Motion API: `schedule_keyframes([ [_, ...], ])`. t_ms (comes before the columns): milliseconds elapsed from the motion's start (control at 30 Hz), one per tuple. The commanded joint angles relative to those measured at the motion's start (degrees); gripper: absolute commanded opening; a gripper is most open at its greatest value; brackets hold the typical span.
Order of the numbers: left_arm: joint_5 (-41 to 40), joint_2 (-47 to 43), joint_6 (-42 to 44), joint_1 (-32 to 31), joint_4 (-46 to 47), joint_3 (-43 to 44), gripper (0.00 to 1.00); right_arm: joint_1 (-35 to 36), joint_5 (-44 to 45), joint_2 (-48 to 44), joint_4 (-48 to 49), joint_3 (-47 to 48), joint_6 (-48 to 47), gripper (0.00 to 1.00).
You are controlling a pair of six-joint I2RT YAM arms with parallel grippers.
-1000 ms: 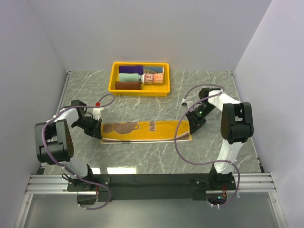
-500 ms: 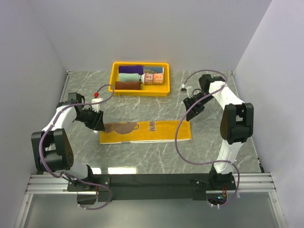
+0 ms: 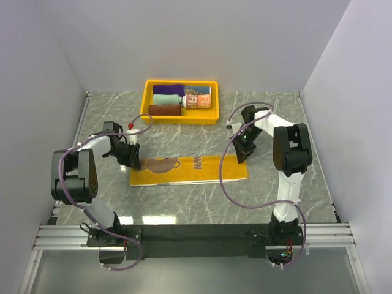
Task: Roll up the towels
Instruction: Fold the towel
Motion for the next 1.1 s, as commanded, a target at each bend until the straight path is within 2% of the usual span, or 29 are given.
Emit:
schedule_keyframes([
  [0,-6.79,3.24,-1.32,-0.04,2.89,-0.41,0.29,-0.97,8.98,2.99,5.39,2.93,2.12,0.21],
  [167,-0.21,0.36,-1.76,-0.04,1.40,1.96,0.33,-0.88,9.52,4.14,2.85,10.58,2.75,0.24],
  [300,5.94,-4.22,-2.72,-0.13,-1.15,5.65,0.41,-2.19,8.38,0.80,0.92,15.41,3.71,0.40],
  [400,7.27,-9.49,-3.60,-0.13,-0.98,6.10,0.48,-4.39,5.31,-2.09,-1.81,15.43,5.20,0.46],
  [567,4.46,-17.23,-6.42,0.05,1.48,4.69,0.60,-5.80,3.98,-6.14,-1.11,8.32,8.89,0.47],
  [800,4.03,-20.05,-6.51,0.23,1.75,3.64,0.59,-5.80,3.37,-5.35,1.88,0.49,12.06,0.47],
  [1067,2.88,-20.75,-5.80,0.31,2.98,1.27,0.61,-4.23,3.19,-2.11,3.20,-0.04,12.41,0.45],
])
